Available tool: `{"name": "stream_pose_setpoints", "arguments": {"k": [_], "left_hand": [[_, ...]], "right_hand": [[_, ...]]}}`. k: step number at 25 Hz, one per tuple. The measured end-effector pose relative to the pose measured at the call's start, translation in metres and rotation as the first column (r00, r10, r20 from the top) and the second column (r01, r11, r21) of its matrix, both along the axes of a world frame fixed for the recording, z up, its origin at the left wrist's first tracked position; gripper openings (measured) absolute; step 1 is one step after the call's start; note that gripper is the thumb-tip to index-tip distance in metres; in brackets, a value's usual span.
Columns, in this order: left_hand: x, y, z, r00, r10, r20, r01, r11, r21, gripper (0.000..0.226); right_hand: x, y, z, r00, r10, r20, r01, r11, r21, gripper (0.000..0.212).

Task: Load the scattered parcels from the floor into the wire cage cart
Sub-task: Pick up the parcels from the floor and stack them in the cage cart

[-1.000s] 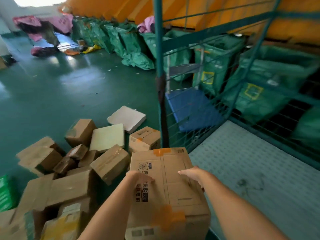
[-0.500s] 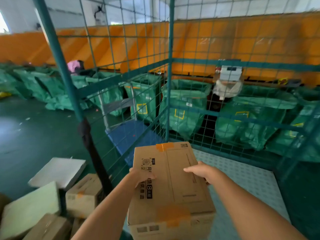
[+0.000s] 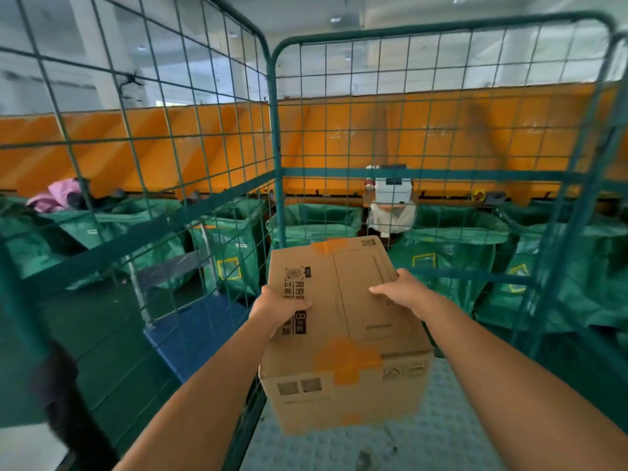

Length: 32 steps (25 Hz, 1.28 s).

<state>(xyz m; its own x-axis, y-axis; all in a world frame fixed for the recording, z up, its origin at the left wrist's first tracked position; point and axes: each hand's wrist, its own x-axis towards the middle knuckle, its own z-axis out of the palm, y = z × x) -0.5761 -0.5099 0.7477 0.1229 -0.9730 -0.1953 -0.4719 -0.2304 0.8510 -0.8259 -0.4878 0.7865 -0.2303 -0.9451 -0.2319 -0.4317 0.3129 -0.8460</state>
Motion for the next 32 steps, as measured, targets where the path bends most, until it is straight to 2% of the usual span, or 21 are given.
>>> {"name": "stream_pose_setpoints", "arguments": {"k": [2,5,7,10,15,17,22,28,32], "left_hand": [[0.002,-0.030,0.013,0.999,-0.051,0.014,0.051,0.998,-0.036,0.106],[0.000,-0.066,0.030,0.997,-0.079,0.028,0.081,0.993,-0.082,0.065],[-0.003,-0.090,0.034,0.996,-0.079,0.031,0.082,0.991,-0.102,0.054],[-0.008,-0.116,0.036,0.995,-0.097,0.020,0.099,0.990,-0.102,0.058],[-0.010,-0.149,0.018,0.998,-0.052,0.021,0.053,0.997,-0.054,0.093],[-0.006,-0.165,0.006,0.999,-0.045,0.015,0.045,0.999,-0.008,0.089],[0.006,-0.231,-0.028,0.998,-0.059,0.035,0.058,0.998,0.039,0.055],[0.026,-0.286,-0.040,0.987,-0.124,0.101,0.118,0.991,0.064,0.068],[0.036,-0.316,-0.049,0.987,-0.121,0.109,0.116,0.992,0.051,0.052]], "right_hand": [[0.000,-0.020,0.012,0.999,-0.039,0.004,0.039,0.999,-0.021,0.083],[0.003,-0.046,0.024,0.995,-0.094,-0.022,0.092,0.994,-0.058,0.084],[0.004,-0.061,0.029,0.991,-0.129,-0.022,0.128,0.989,-0.072,0.082],[0.000,-0.085,0.029,0.990,-0.139,-0.029,0.137,0.988,-0.074,0.077],[-0.001,-0.122,0.013,0.991,-0.133,-0.012,0.132,0.989,-0.059,0.073],[0.003,-0.138,-0.001,0.990,-0.138,-0.021,0.137,0.990,-0.029,0.075],[0.021,-0.192,-0.032,0.980,-0.196,-0.023,0.197,0.979,0.043,0.084],[0.043,-0.238,-0.060,0.964,-0.254,0.076,0.248,0.965,0.082,0.083],[0.053,-0.266,-0.077,0.961,-0.258,0.098,0.245,0.961,0.125,0.093]]}}
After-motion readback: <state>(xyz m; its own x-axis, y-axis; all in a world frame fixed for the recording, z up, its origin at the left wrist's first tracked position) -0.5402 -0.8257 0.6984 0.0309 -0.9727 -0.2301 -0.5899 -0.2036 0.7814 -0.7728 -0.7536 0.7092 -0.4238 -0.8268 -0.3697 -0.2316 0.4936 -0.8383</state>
